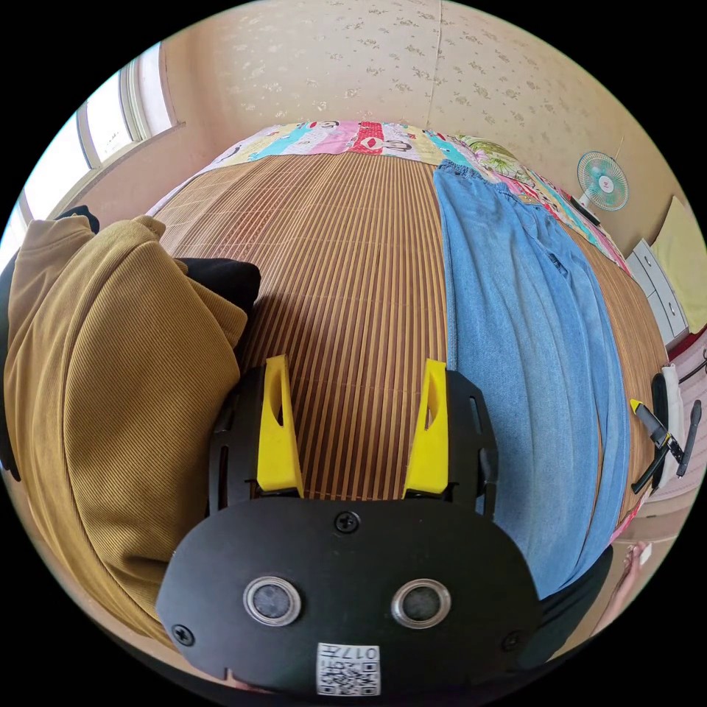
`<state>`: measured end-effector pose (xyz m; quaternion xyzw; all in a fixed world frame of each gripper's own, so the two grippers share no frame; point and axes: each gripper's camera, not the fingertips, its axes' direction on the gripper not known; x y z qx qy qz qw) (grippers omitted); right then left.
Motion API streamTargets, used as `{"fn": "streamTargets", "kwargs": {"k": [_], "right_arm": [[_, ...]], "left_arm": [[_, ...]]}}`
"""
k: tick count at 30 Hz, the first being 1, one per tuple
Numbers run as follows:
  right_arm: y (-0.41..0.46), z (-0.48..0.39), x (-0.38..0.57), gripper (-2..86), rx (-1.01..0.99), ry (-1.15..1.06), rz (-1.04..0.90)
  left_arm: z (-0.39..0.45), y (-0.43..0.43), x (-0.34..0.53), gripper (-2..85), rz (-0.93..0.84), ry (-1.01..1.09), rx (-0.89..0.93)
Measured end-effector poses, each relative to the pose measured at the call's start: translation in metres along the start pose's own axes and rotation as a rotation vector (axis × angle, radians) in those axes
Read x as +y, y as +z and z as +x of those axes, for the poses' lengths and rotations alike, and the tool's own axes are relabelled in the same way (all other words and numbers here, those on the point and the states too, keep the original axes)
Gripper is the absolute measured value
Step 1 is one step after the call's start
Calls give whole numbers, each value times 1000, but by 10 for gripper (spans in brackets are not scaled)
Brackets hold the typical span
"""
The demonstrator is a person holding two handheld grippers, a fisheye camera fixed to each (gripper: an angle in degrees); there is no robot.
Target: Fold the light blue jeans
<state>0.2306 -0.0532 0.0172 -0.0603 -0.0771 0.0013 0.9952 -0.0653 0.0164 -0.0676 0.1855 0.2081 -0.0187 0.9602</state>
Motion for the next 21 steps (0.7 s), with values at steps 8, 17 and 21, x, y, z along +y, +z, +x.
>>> {"fn": "streamTargets", "kwargs": {"k": [8, 17, 21], "right_arm": [[5, -9, -2, 210, -1, 2, 0], [10, -17, -4, 211, -3, 3, 1], [12, -20, -5, 210, -3, 5, 1]], "left_arm": [[7, 9, 1, 237, 0, -1, 1], [14, 20, 4, 237, 0, -2, 4], [15, 24, 6, 237, 1, -3, 5]]}}
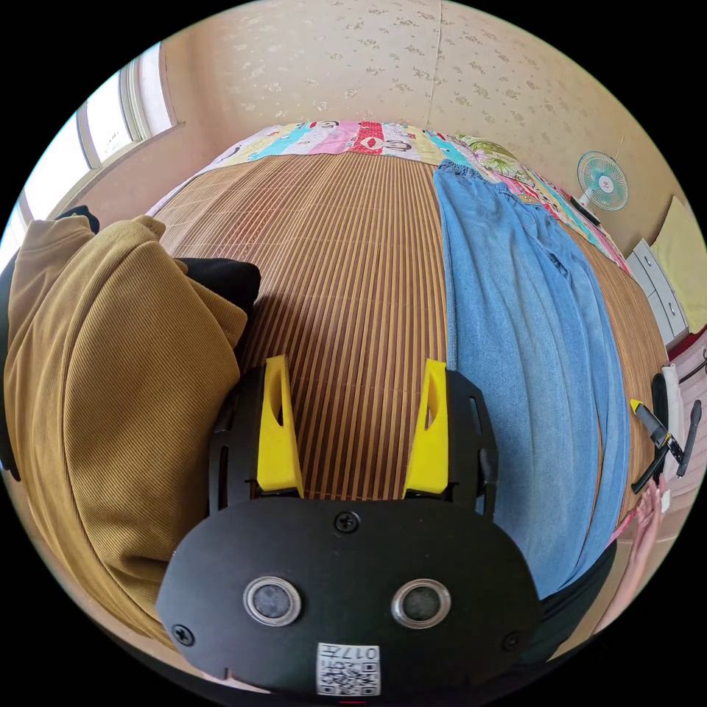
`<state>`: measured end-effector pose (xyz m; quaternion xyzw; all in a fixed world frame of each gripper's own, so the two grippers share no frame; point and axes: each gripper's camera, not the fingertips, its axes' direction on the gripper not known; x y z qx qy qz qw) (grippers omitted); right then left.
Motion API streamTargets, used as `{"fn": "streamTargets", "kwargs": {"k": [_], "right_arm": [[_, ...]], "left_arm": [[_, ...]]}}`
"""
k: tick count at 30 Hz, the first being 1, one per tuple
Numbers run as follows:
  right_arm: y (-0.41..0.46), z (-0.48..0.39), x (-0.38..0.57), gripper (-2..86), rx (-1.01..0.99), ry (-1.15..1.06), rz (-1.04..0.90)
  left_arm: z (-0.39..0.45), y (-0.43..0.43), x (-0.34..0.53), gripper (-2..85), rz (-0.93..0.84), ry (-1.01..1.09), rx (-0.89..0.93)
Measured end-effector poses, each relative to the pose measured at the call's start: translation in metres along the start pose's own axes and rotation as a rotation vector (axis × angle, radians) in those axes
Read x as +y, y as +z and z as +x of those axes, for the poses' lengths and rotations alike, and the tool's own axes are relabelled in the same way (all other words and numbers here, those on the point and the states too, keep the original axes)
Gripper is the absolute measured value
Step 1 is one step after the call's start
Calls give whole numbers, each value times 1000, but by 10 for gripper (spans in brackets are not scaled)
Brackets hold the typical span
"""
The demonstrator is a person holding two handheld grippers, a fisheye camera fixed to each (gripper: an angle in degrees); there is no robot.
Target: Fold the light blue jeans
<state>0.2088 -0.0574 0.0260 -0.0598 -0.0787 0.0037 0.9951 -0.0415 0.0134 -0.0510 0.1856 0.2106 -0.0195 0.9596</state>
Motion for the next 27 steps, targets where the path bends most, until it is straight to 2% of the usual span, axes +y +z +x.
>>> {"fn": "streamTargets", "kwargs": {"k": [17, 20, 22, 25, 27], "right_arm": [[2, 6, -5, 197, -14, -8, -29], [-14, 14, 4, 153, -79, -52, -81], [-48, 16, 34, 74, -310, -136, -29], [-96, 4, 99, 73, -475, -280, 58], [-115, -9, 142, 79, -498, -357, 69]], "left_arm": [[-13, 12, 9, 236, -19, -1, 12], [-32, -3, 25, 185, -3, -28, 107], [-61, -34, 61, 130, 92, -80, 332], [-84, -81, 125, 136, 226, -82, 540], [-83, -106, 161, 129, 267, -9, 556]]}}
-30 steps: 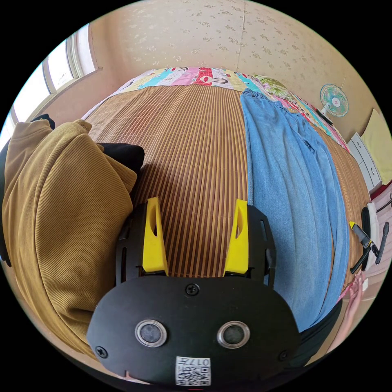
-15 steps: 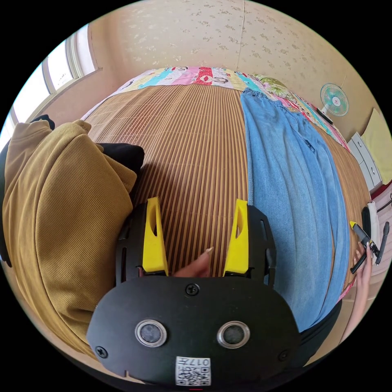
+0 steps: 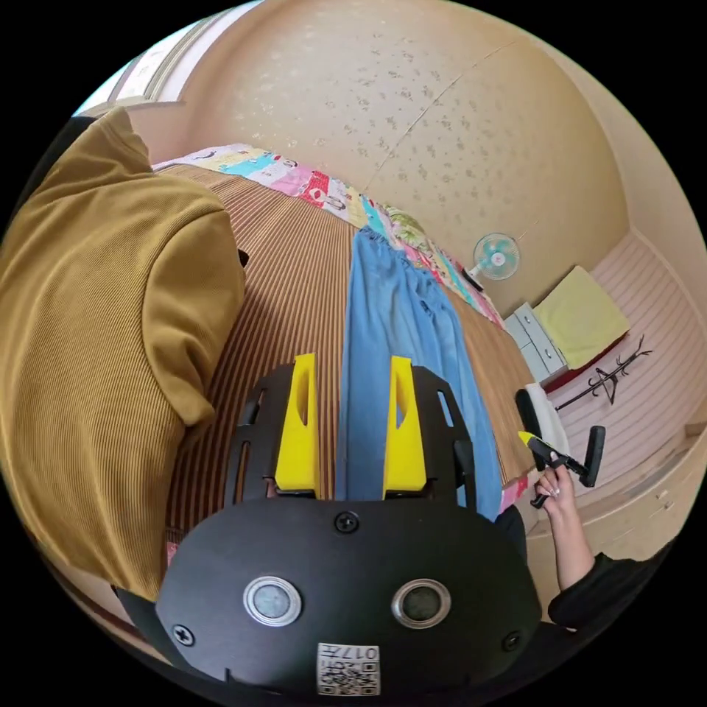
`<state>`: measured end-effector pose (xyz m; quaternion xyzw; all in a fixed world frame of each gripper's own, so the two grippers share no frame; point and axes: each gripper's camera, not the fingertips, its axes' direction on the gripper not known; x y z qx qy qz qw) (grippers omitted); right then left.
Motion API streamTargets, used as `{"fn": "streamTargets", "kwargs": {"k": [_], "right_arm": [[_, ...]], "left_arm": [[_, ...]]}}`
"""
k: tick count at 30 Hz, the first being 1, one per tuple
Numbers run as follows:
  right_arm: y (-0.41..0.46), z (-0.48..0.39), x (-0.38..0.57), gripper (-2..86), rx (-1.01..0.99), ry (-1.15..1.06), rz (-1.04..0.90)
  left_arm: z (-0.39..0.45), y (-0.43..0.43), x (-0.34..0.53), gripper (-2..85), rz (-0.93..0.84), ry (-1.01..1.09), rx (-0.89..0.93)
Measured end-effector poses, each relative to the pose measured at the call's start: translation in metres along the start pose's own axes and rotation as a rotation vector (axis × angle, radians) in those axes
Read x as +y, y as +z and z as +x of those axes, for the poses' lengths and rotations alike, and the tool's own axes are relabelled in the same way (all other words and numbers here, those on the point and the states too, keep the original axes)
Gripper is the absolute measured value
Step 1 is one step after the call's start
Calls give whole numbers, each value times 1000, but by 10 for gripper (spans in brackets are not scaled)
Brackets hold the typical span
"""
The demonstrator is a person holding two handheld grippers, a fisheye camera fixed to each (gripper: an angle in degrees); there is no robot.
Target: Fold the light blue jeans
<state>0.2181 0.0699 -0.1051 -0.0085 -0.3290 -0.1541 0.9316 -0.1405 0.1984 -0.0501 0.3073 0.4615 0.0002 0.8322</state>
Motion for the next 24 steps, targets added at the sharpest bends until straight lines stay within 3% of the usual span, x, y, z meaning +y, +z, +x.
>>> {"fn": "streamTargets", "kwargs": {"k": [2, 4, 7, 10, 17, 24], "right_arm": [[-1, -25, 28, 86, -3, -26, -32], [7, -42, 52, 93, -14, 0, -111], [22, -47, 70, 100, 5, 62, -176], [45, -40, 81, 105, 53, 144, -287], [37, -42, 98, 110, 162, 148, -282], [30, -8, 111, 105, -3, 203, -311]], "left_arm": [[15, -15, 24, 119, -60, 60, -19], [19, -23, 53, 101, -153, 68, 76], [18, -33, 85, 92, -183, 49, 226], [20, -38, 107, 97, -196, 37, 245], [27, -33, 117, 100, -273, 79, 336], [23, -32, 108, 48, -272, 103, 345]]}}
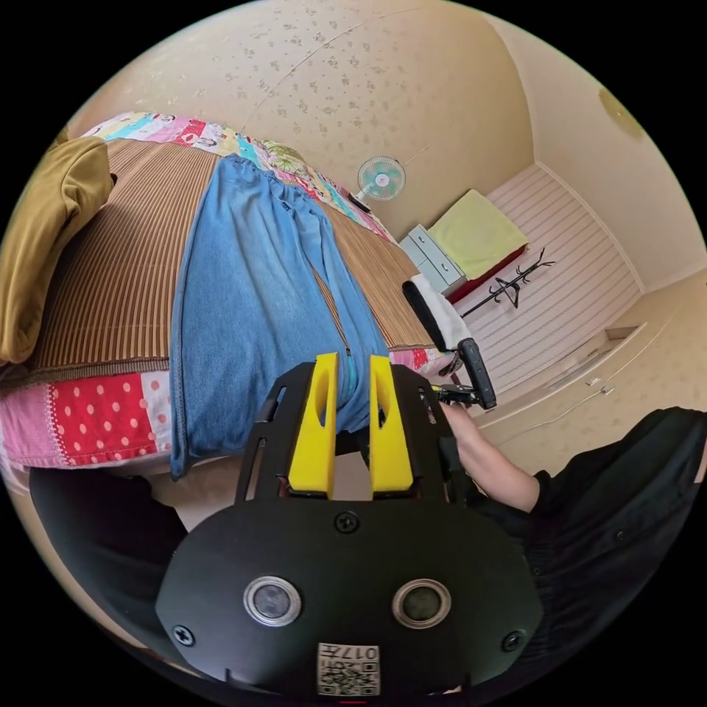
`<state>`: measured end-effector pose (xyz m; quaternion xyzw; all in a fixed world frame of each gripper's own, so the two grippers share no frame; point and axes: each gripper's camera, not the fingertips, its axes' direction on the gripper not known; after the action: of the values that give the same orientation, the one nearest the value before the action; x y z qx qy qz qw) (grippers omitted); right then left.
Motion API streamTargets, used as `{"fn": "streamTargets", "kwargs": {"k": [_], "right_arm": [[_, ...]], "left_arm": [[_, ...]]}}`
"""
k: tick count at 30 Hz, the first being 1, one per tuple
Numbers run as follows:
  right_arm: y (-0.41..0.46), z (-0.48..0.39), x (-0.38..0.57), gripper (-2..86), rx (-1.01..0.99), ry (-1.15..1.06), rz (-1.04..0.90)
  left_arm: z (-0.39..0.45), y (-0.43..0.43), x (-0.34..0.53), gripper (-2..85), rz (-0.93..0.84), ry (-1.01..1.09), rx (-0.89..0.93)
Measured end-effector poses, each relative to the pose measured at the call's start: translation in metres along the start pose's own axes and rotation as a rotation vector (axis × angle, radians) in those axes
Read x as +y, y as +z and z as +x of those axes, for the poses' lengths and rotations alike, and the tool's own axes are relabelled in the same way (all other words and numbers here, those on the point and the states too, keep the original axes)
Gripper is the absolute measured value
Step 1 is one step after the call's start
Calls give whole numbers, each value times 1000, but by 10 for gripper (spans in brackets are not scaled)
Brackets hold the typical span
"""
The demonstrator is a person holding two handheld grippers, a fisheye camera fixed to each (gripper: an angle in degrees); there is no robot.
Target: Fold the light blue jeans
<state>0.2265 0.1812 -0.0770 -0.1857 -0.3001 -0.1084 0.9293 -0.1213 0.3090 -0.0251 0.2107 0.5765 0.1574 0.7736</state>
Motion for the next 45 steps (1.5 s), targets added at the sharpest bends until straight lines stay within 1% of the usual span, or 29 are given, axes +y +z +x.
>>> {"fn": "streamTargets", "kwargs": {"k": [3, 5, 7, 8, 10, 11, 13, 16, 20, 23, 25, 27, 29, 30, 31, 32, 33, 35, 37, 39, 40, 42, 45], "right_arm": [[-15, 9, 13, 100, -29, -6, 0], [-30, 18, 23, 96, -104, -14, 2], [-67, 33, 34, 90, -266, -94, 48], [-78, 37, 36, 88, -309, -118, 66], [-121, 47, 43, 79, -450, -221, 140], [-130, 48, 44, 77, -468, -247, 152], [-158, 48, 46, 67, -507, -335, 172], [-171, 39, 46, 51, -523, -430, 172], [-159, 27, 43, 29, -550, -510, 123], [-135, 18, 38, 31, -586, -557, 74], [-120, 21, 29, 41, -673, -571, 2], [-123, 28, 21, 60, -759, -646, -26], [-142, 46, 9, 80, -799, -690, 84], [-154, 63, -8, 85, -776, -643, 182], [-160, 81, -36, 90, -735, -544, 248], [-161, 88, -54, 92, -712, -485, 268], [-160, 100, -92, 97, -657, -392, 296], [-150, 105, -155, 106, -509, -325, 329], [-121, 103, -251, 114, -250, -226, 303], [-94, 103, -315, 119, -157, -159, 260], [-76, 103, -351, 120, -153, -123, 242], [-48, 101, -392, 120, -132, -66, 218], [-1, 98, -439, 114, 43, 35, 146]], "left_arm": [[5, -9, -2, 13, 40, 14, -25], [10, -11, -6, 6, 38, 28, -25], [14, -5, -18, 12, -29, 39, 47], [15, -3, -22, 21, -48, 36, 72], [21, 8, -41, 56, -116, 2, 146], [23, 12, -47, 65, -136, -2, 161], [31, 33, -76, 92, -237, -21, 238], [28, 55, -108, 119, -282, -76, 361], [22, 80, -137, 145, -375, -95, 400], [11, 91, -143, 107, -404, -124, 408], [1, 90, -143, 44, -382, -134, 401], [-7, 87, -144, 25, -364, -140, 413], [-16, 85, -145, 18, -358, -152, 405], [-20, 84, -146, 15, -356, -157, 411], [-23, 83, -147, 12, -354, -155, 418], [-23, 82, -148, 11, -352, -153, 421], [-23, 81, -148, 10, -352, -150, 424], [-20, 81, -150, 9, -356, -137, 418], [-14, 82, -153, 8, -363, -121, 411], [-10, 84, -155, 8, -368, -111, 416], [-9, 86, -156, 7, -372, -106, 423], [-9, 88, -158, 7, -379, -105, 435], [-17, 90, -160, 6, -383, -135, 479]]}}
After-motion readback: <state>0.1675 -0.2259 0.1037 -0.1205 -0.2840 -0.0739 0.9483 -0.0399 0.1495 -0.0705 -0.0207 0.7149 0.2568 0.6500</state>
